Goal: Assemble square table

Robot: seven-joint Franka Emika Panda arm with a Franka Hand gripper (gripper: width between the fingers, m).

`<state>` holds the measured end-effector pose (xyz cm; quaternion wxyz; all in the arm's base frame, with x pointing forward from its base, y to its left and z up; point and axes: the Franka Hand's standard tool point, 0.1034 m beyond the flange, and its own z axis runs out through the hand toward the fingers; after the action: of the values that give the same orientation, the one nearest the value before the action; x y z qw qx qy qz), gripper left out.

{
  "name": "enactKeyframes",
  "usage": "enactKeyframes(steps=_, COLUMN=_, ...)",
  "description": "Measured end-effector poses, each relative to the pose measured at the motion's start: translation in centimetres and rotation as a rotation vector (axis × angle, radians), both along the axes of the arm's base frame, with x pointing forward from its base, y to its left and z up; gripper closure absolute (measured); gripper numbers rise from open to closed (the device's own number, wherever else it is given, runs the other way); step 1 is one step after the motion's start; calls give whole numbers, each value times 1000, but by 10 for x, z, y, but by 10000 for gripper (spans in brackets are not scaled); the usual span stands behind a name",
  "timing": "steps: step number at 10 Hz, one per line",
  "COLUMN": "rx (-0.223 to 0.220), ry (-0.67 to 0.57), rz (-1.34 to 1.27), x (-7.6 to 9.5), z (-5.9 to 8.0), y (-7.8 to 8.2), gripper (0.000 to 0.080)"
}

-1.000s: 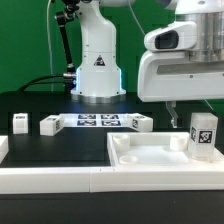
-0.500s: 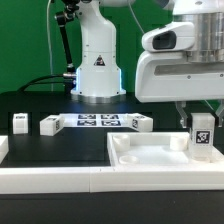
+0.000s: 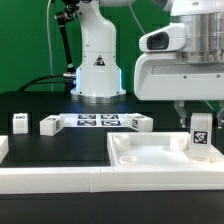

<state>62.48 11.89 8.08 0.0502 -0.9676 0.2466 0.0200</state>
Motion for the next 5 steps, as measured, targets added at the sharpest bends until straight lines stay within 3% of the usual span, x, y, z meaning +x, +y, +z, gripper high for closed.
enactKeyframes(steps=5, rx=1, ry=50, rz=-485, x=1, z=-1, y=3, gripper=508)
